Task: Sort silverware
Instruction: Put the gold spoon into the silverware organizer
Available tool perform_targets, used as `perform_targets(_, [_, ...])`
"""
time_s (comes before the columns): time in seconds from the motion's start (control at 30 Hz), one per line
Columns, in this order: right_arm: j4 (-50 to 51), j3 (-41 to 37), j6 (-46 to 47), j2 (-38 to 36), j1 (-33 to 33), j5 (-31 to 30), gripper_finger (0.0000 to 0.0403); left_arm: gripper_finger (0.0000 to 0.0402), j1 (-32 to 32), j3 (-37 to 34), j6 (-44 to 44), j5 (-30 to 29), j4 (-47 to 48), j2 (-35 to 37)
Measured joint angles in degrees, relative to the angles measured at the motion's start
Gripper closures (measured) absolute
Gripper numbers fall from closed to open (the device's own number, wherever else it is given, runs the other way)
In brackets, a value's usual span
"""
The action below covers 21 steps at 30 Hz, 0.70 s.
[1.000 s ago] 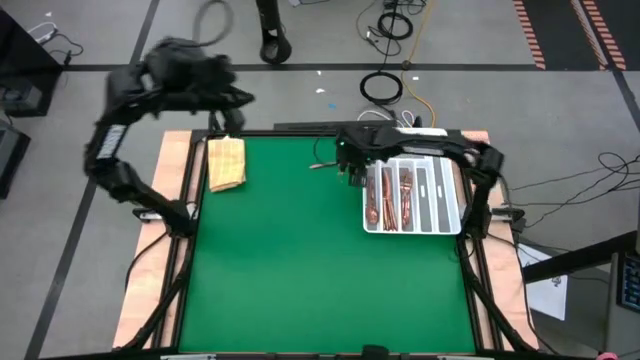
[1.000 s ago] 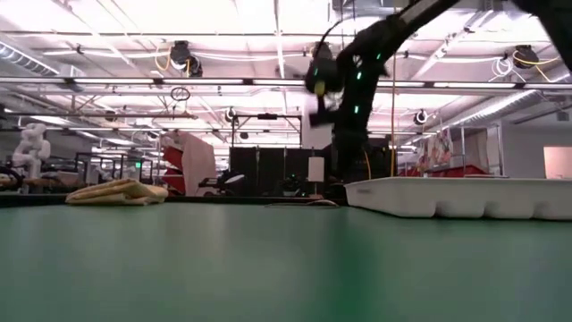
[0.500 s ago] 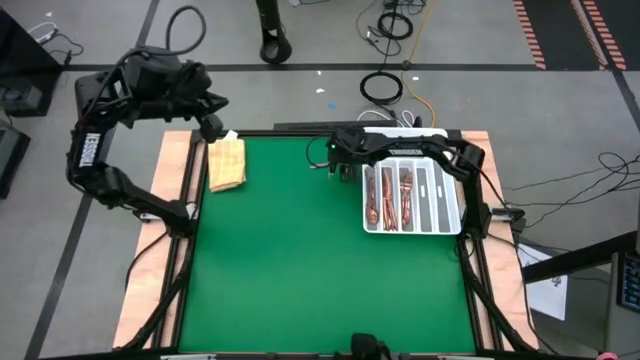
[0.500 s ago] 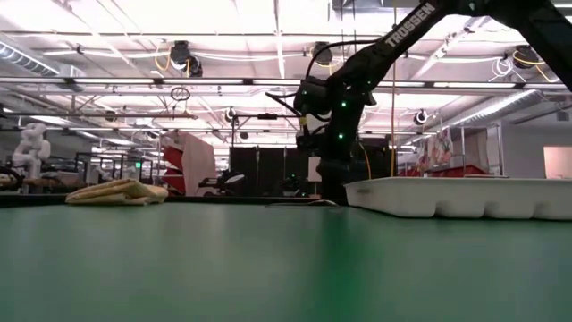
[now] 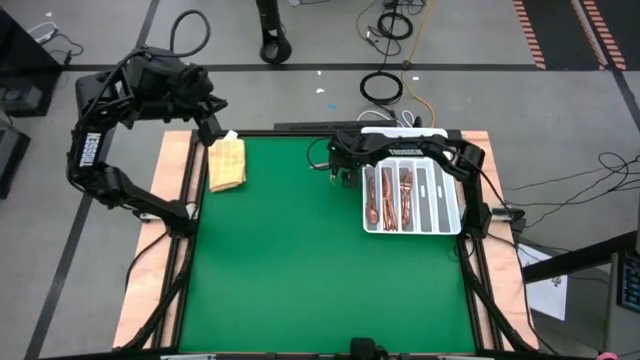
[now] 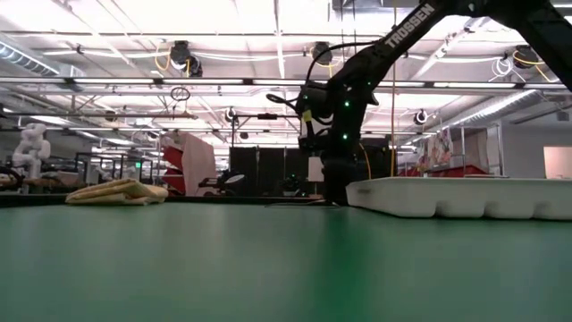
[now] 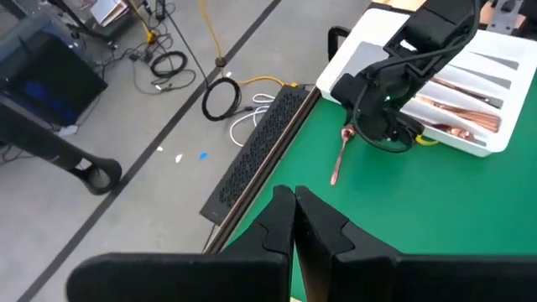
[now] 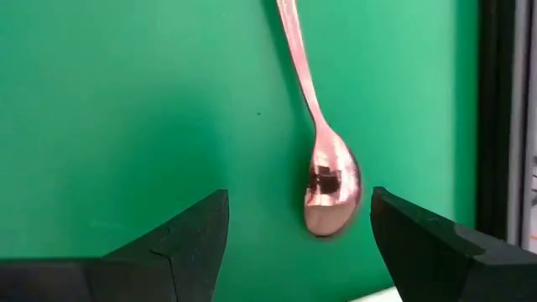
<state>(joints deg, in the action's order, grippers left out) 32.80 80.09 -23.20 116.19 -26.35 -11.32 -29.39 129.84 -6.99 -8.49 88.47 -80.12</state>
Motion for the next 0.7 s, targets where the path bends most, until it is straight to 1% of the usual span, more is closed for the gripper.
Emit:
perform_targets(0.1, [0.04,0.09,-0.40,1.39,-0.11,1.90,0.0128,0.0389,0.00,0.00,-1.47,0.00,0.07,-0.01])
perform_targets(0.2, [-0.23,0.36,-0.60,3.34,-0.07,1.71,0.0128,0.0388,0.00,0.00,-2.70,0.00,0.13,0.00])
perform_targets(0.27, [-0.24,0.44,-0.09,4.63,-0.03,-0.07,0.0128,0.0388,0.00,0.00,-3.32,0.00,0.13,0.00])
perform_targets(0.33, [-0.46,0.48,0.86,5.22,0.21,-3.40,0.0129,0.0388,0.00,0.00,-4.03,0.01,0.14,0.00])
perform_targets(0.43, [-1.38,0.37,1.97,5.40,0.33,-6.06,0.0141,0.0388,0.00,0.00,-4.56,0.00,0.15,0.00])
perform_targets(0.57, [-3.16,1.17,3.55,5.78,-0.15,-9.61,0.0176,0.0388,0.00,0.00,-6.10,0.00,0.15,0.00])
perform_targets(0.63, [-3.38,1.27,4.89,5.85,-0.31,-10.28,0.0206,0.0388,0.00,0.00,-7.09,0.00,0.15,0.00])
perform_targets(0.7, [-2.73,1.27,6.88,5.85,-0.33,-10.28,0.0246,0.0388,0.00,0.00,-7.49,0.00,0.10,-0.02])
